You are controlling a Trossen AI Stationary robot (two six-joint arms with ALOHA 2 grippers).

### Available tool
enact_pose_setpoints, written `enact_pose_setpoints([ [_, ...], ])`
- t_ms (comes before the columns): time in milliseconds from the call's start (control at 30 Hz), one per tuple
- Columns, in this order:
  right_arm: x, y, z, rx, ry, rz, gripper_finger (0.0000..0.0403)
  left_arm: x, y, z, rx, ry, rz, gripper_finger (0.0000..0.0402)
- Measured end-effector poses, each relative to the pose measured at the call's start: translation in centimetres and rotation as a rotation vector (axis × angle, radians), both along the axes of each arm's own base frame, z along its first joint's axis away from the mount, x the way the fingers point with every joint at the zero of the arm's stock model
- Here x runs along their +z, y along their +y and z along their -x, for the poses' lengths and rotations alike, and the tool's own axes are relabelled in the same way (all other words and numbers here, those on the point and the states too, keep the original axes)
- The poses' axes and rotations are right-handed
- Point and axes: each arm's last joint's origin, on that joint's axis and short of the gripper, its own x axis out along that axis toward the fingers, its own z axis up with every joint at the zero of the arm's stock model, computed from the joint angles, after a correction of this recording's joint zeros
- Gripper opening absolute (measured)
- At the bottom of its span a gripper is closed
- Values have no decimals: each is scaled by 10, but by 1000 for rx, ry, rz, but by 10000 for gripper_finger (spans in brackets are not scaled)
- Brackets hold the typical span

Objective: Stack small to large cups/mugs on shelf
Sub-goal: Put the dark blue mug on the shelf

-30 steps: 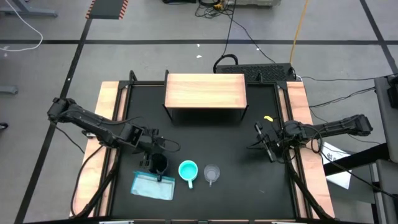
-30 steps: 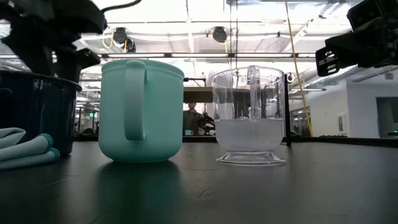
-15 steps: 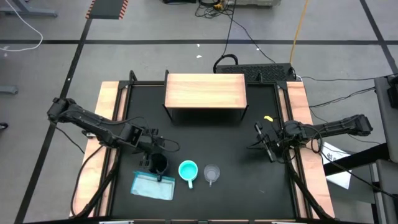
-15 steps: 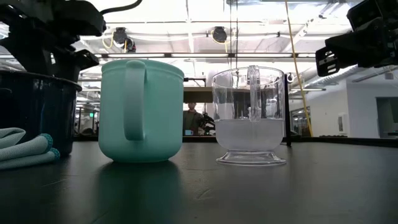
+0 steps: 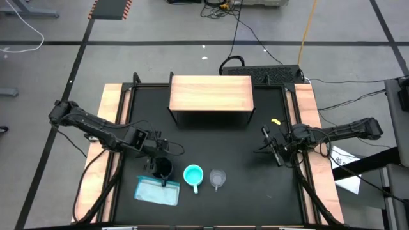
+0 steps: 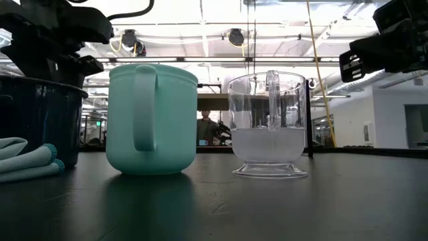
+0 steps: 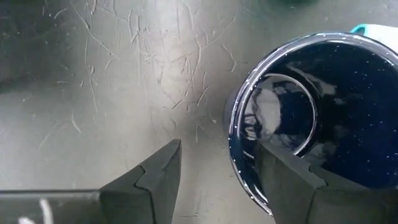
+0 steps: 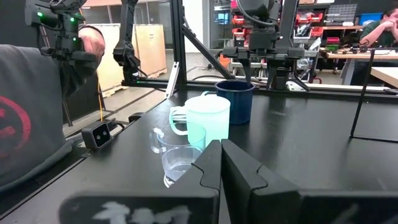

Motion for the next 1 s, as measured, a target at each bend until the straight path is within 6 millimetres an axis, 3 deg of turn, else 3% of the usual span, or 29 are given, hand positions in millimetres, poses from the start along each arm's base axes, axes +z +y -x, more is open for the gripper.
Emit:
enact_pose_setpoints([
  [367, 0, 0, 0, 0, -1, 0, 0, 0, 0, 0, -6, 1, 1, 199],
  [1000, 0, 0, 0, 0, -1, 0, 0, 0, 0, -1, -11, -8, -4, 66],
])
